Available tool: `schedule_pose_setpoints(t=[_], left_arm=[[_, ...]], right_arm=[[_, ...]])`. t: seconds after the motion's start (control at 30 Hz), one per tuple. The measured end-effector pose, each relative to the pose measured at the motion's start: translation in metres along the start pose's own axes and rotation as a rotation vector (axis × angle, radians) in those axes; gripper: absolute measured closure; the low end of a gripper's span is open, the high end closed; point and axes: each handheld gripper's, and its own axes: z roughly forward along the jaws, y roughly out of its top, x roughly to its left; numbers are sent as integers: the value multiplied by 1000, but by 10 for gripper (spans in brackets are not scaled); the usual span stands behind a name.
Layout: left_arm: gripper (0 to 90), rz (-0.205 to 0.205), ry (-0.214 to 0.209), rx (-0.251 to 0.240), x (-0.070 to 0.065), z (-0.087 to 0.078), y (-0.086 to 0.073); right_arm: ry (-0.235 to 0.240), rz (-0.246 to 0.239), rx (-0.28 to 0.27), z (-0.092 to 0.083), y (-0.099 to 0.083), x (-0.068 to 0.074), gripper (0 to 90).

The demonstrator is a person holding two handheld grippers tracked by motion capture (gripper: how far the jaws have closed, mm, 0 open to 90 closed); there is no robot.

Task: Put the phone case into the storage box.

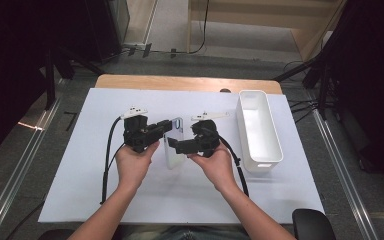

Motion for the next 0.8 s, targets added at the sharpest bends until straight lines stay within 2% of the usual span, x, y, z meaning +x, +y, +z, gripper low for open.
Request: schedule_pose_setpoints(t=[0.17, 0.33, 0.8], left_arm=[[800, -15, -6, -3, -2, 1, -1], [800, -19, -10, 5, -4, 1, -2], [800, -33, -31, 2, -10, 3, -4]], right_arm=[[-12, -2, -3, 3, 0, 2, 0], [-5, 5, -6, 4, 1, 4, 0], [-24, 13, -15, 8, 2, 1, 0]])
